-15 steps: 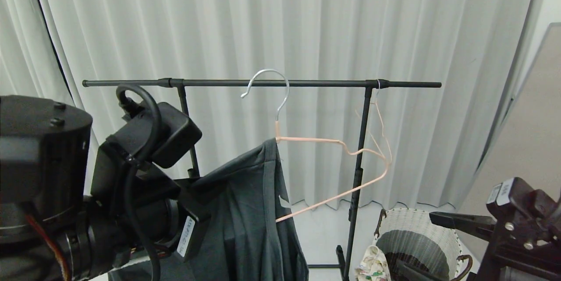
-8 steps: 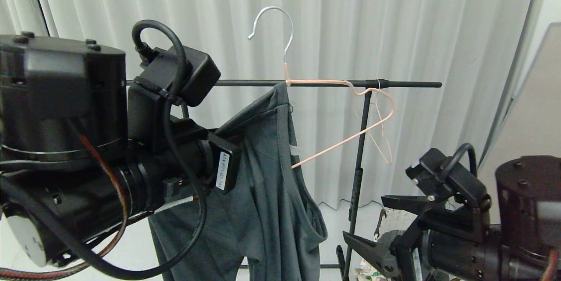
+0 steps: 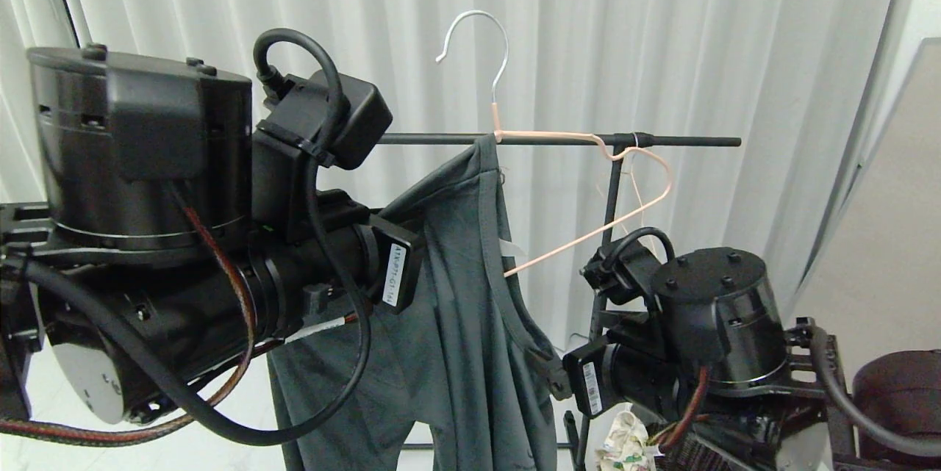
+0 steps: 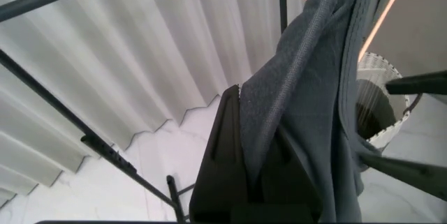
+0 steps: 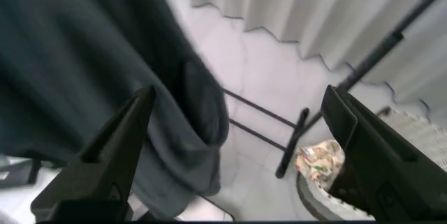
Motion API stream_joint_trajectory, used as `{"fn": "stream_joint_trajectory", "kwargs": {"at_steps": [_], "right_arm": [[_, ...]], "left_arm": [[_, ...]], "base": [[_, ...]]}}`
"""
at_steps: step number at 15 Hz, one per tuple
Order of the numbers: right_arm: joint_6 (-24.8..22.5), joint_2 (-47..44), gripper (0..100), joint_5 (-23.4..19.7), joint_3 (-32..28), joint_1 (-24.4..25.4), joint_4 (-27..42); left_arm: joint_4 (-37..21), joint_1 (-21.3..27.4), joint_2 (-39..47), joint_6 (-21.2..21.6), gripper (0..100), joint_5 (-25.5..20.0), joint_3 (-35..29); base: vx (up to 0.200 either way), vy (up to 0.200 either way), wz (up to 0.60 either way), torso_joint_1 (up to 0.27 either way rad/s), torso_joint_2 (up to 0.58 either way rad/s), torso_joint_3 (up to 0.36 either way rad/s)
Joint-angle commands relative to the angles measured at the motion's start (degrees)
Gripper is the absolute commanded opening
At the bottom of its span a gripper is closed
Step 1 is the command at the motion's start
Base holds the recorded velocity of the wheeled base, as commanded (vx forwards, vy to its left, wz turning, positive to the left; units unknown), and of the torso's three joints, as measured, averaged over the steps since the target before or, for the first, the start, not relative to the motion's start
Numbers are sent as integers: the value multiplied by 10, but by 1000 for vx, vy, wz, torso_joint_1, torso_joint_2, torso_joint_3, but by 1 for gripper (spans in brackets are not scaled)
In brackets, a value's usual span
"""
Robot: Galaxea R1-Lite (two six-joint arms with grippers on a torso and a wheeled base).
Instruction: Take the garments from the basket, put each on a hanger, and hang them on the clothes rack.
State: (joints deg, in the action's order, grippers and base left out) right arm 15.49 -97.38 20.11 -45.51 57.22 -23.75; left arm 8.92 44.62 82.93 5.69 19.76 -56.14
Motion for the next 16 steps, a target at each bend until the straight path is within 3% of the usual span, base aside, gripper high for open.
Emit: {"fn": "stream_joint_trajectory", "kwargs": {"at_steps": [1, 9, 13, 16], "right_arm": [[4, -21, 100, 10, 0, -1, 1], [1, -29, 100, 14, -4, -15, -52], [0, -46, 100, 17, 10, 15, -50], [1, -51, 100, 46, 34, 12, -49]], "left_arm": [[0, -12, 2, 0, 0, 1, 1], [1, 4, -8, -1, 0, -1, 5], [2, 6, -11, -2, 0, -1, 1], [2, 3, -20, -4, 0, -1, 6]], "base": [[0, 0, 0, 0, 0, 0], [0, 0, 0, 0, 0, 0], [0, 0, 0, 0, 0, 0], [0, 0, 0, 0, 0, 0]]}}
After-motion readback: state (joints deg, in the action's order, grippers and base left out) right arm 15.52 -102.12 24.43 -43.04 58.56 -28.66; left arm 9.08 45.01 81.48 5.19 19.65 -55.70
